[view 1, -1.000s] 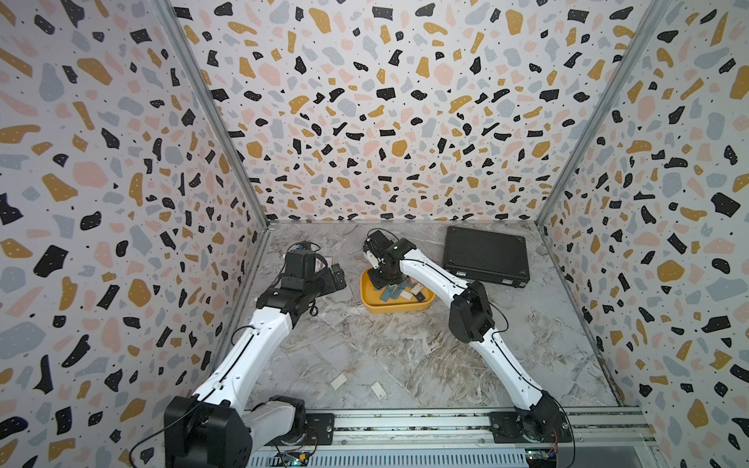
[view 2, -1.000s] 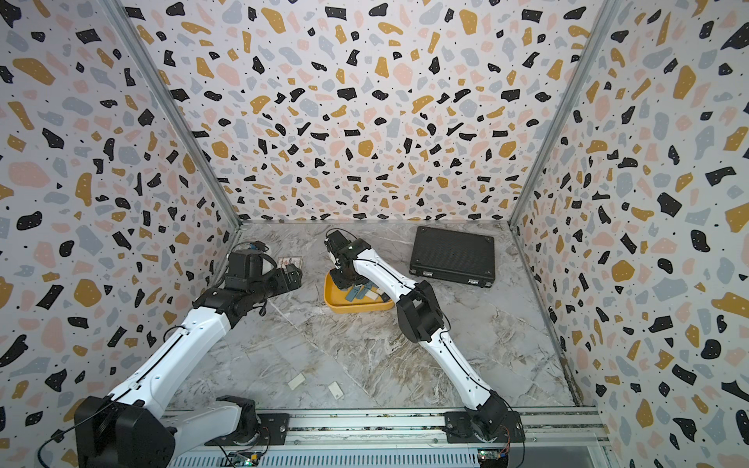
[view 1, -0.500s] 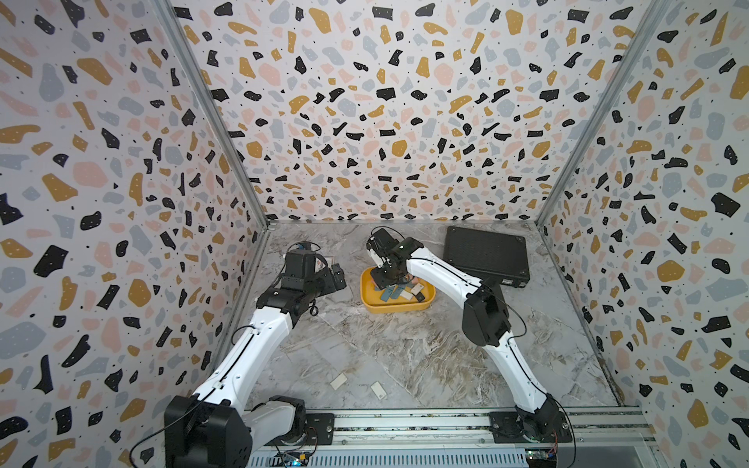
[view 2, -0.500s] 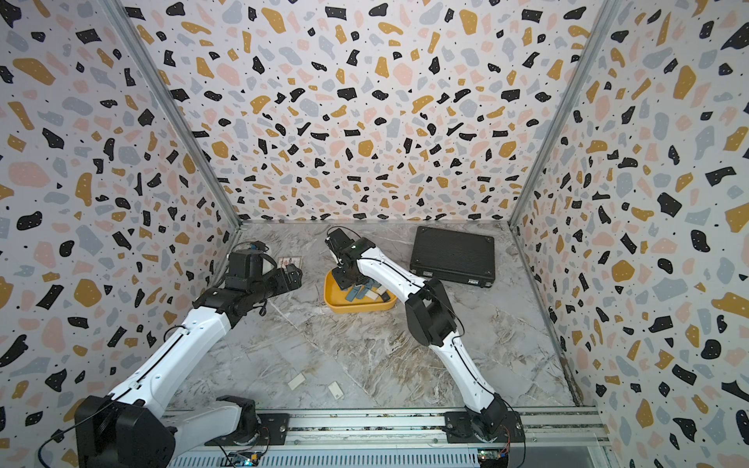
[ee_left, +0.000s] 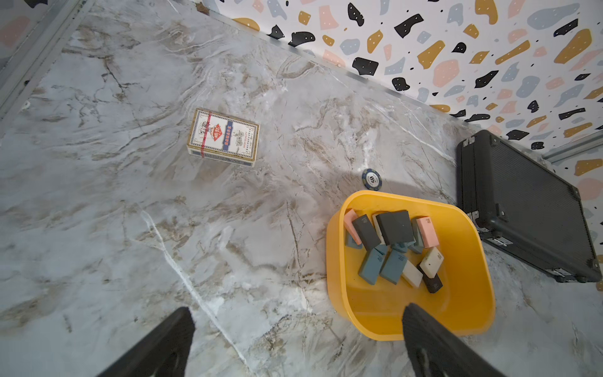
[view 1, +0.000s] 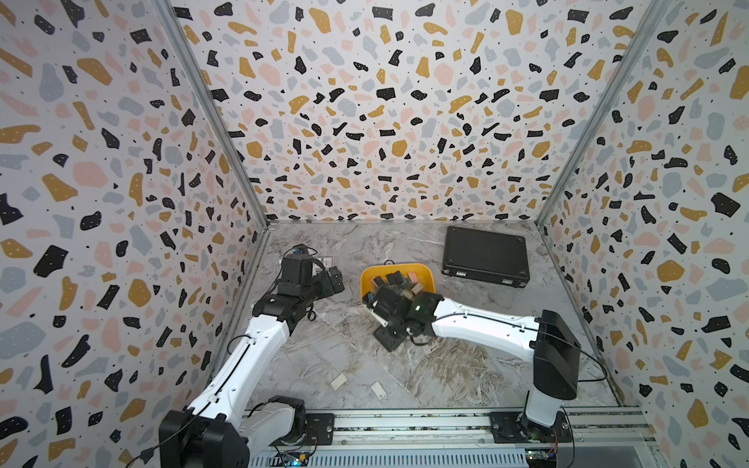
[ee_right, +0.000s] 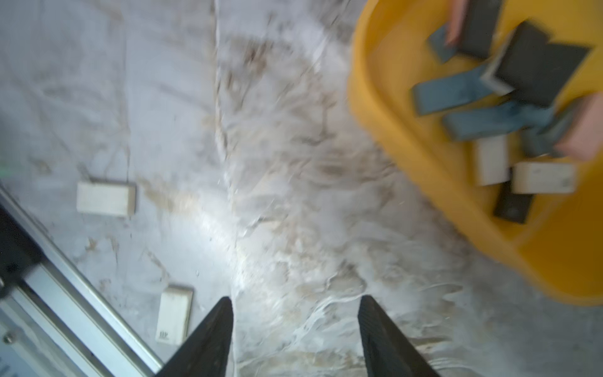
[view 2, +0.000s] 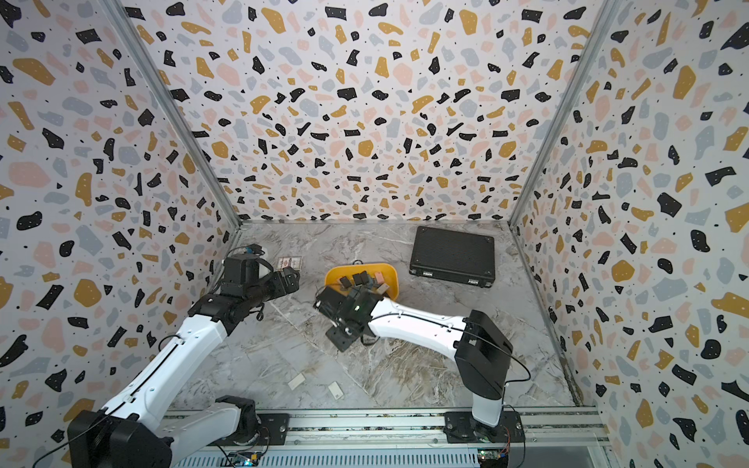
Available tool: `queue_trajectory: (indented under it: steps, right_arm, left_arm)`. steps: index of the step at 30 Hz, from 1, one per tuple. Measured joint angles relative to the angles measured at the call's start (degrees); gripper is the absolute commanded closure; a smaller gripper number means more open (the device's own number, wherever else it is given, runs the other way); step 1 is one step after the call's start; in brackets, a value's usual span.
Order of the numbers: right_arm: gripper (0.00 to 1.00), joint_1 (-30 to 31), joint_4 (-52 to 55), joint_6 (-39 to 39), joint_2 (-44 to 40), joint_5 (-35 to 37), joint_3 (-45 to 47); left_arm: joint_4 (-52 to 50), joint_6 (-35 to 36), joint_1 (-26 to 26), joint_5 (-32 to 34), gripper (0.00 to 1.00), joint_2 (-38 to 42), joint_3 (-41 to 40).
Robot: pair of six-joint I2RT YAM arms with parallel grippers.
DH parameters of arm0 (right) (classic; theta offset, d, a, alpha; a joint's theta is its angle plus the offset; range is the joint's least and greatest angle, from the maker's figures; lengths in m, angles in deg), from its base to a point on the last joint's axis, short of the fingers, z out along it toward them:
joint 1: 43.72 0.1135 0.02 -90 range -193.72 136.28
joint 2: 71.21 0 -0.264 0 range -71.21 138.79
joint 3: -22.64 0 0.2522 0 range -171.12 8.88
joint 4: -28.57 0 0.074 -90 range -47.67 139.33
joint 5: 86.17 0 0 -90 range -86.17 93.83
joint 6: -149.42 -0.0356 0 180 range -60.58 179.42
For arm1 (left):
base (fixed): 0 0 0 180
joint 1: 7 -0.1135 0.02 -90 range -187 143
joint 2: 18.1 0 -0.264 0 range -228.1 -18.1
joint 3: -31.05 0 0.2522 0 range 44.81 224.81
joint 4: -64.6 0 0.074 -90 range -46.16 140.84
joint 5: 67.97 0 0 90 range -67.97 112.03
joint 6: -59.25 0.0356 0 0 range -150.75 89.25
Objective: Put the eraser in the storage box
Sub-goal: Place the eraser in the storage box, then pick up the eraser from the center of the board.
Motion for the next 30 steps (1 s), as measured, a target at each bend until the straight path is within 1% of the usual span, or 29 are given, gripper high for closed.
queue_trajectory:
  steps: [3,6,13,18,22,26,30]
  right_arm:
    - [0.36,4.83,0.28,-2.05,-0.20,-0.79,4.74]
    - [0.36,7.19,0.22,-4.33,-0.96,-2.51,7.39]
    - [0.36,11.23,-1.31,-7.89,-2.10,-5.46,8.13]
    - [0.36,12.46,-1.31,-8.26,-1.09,-8.74,6.49]
    - [0.37,12.44,-1.01,-8.28,2.05,-10.40,3.96]
    - [0.38,12.44,0.68,-8.35,6.75,-10.80,0.85]
    - [0.39,12.41,2.38,-8.68,9.60,-10.54,-0.57]
  left_arm:
    - [-0.35,-0.02,-0.07,0.00,0.00,1.66,-1.01]
    - [-0.61,-0.04,-0.07,0.00,0.01,3.13,-1.64]
    - [-1.70,-0.26,-0.13,-0.09,0.00,6.62,-3.19]
    - [-3.23,-0.28,-0.22,-0.02,0.01,8.24,-3.74]
    - [-4.00,-0.28,-0.26,0.04,0.00,9.64,-3.76]
    - [-4.28,-0.28,-0.28,0.17,0.00,10.45,-3.89]
    - [-4.83,-0.28,-0.28,1.11,0.00,10.88,-3.98]
